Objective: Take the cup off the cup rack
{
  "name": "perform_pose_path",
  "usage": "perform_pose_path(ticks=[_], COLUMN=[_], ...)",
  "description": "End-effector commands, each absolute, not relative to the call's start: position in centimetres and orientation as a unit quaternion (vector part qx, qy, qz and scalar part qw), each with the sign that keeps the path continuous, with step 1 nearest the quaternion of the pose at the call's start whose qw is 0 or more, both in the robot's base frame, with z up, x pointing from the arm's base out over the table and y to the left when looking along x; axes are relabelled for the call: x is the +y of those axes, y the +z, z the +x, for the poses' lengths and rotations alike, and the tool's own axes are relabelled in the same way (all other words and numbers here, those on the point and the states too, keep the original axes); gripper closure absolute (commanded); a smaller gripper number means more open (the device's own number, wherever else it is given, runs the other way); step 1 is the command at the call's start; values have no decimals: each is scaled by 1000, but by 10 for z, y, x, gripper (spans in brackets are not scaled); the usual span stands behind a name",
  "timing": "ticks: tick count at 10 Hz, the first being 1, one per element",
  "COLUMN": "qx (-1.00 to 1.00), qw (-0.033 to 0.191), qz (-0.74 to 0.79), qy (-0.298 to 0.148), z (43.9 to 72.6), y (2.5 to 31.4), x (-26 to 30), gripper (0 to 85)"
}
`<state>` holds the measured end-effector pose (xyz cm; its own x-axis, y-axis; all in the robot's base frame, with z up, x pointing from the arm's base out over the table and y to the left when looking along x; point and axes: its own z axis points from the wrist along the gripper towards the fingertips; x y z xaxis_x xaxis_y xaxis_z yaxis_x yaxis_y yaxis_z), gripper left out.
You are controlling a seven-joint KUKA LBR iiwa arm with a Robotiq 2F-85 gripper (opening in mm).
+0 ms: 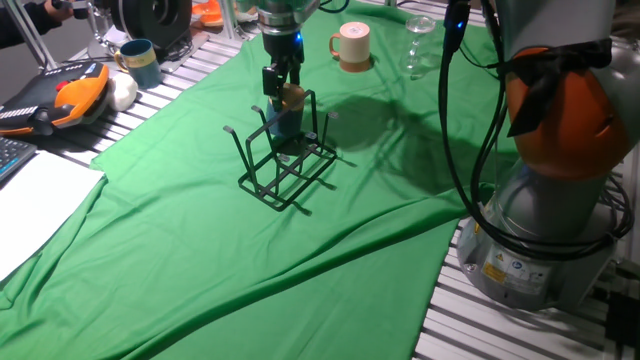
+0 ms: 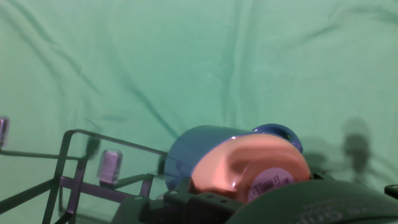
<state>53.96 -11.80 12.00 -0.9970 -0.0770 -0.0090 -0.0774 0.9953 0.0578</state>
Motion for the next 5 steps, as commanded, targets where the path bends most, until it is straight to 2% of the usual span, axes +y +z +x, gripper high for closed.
perform_pose_path(ticks=[1, 2, 3, 5], qx=[999, 999, 999, 998], qw=[3, 3, 4, 1], qz=[-39, -39, -42, -55], qy=[29, 30, 29, 25], z=[540, 540, 540, 540], y=[120, 119, 119, 120], x=[-118, -118, -118, -118], gripper=[0, 0, 170, 170])
